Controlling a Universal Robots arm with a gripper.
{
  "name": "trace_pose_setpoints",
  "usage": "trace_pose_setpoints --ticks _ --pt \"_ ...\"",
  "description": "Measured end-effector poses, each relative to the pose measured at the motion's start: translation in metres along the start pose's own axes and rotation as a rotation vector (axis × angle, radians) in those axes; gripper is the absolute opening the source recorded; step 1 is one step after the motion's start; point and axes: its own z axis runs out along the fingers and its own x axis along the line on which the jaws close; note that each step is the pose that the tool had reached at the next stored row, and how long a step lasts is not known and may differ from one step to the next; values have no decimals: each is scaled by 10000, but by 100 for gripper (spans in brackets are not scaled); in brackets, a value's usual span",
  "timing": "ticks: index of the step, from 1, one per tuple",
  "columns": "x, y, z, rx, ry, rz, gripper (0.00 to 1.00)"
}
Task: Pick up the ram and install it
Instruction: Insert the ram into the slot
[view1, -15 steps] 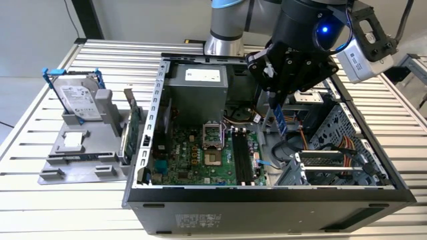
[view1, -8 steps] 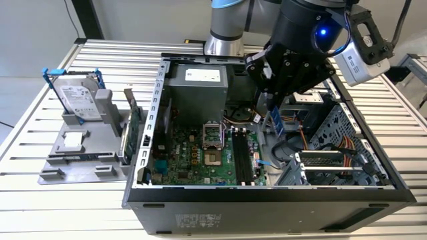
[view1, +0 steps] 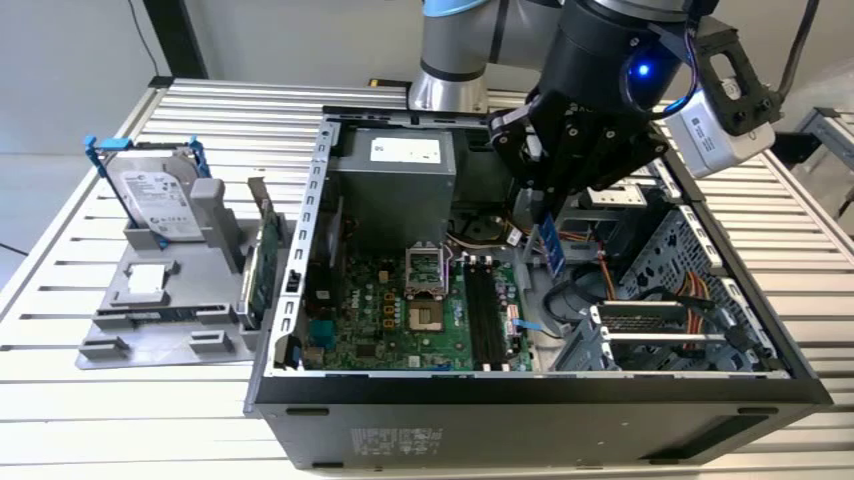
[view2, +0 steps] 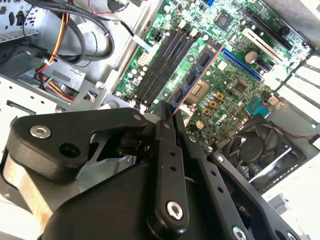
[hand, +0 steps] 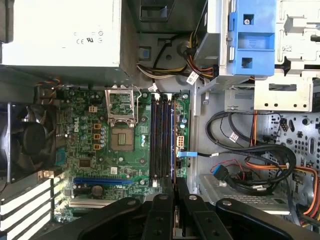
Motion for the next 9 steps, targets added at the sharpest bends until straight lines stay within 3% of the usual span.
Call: trace_pose_setpoints --ticks 9 --pt "-45 9 77 -1 0 0 0"
